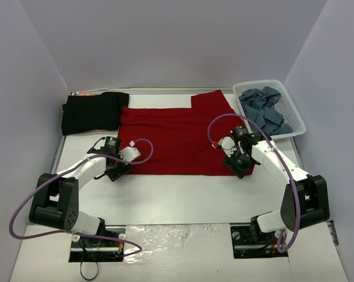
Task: Fold and stack the t-shirts
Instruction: Fold the flattened tshirt in 1/3 of the way
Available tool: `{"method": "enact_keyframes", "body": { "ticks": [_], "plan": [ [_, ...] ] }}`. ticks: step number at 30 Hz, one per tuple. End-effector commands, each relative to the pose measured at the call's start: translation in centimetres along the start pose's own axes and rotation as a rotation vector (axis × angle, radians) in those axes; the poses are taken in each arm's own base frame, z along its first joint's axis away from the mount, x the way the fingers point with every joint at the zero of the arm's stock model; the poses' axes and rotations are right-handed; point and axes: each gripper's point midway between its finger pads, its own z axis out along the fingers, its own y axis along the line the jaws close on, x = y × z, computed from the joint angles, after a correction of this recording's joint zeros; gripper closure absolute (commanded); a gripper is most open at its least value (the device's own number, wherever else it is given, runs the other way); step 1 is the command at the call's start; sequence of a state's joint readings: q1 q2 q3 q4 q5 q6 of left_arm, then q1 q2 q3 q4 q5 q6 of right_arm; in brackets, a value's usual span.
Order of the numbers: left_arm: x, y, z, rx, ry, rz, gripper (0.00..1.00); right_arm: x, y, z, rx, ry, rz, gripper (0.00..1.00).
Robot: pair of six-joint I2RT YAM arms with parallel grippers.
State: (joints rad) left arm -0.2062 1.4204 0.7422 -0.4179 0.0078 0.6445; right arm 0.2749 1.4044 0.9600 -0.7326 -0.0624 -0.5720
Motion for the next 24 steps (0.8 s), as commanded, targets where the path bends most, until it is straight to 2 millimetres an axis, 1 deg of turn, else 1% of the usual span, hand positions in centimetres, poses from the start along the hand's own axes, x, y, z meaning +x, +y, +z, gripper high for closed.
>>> {"method": "enact_keyframes", "body": {
  "ticks": [1,7,11,12,14,15,17,21,24],
  "plan": [
    [0.1,0.7,0.5,-0.031,0.007,-0.006,0.39,0.9,-0.4,-0.3,0.022,0.033,0.015,0.52],
    [0.4,0.3,1.4,-0.013,0.025,-0.004,0.39,1.2,-0.6,0.2,0.030,0.052,0.031,0.52],
    [0.8,-0.1,1.7,0.007,0.043,0.007,0.61,1.3,-0.8,0.0,0.041,0.052,0.035,0.52],
    [1.0,-0.2,1.8,0.012,0.046,0.014,0.69,1.4,-0.8,0.0,0.042,0.051,0.037,0.52],
    [1.1,-0.4,2.0,0.021,0.054,0.020,0.77,1.5,-0.7,0.0,0.041,0.052,0.037,0.52],
    [1.3,-0.5,2.1,0.027,0.060,0.023,0.85,1.8,-1.1,-0.1,0.065,0.069,0.038,0.52],
    [1.4,-0.7,2.3,0.033,0.069,0.026,0.90,2.1,-1.2,0.0,0.071,0.081,0.040,0.52],
    [1.7,-0.9,2.4,0.045,0.085,0.028,0.97,2.9,-1.0,0.2,0.070,0.104,0.043,0.52],
    [1.8,-0.9,2.1,0.050,0.090,0.028,0.98,3.7,-0.8,0.4,0.066,0.129,0.035,0.52]
  ]
}}
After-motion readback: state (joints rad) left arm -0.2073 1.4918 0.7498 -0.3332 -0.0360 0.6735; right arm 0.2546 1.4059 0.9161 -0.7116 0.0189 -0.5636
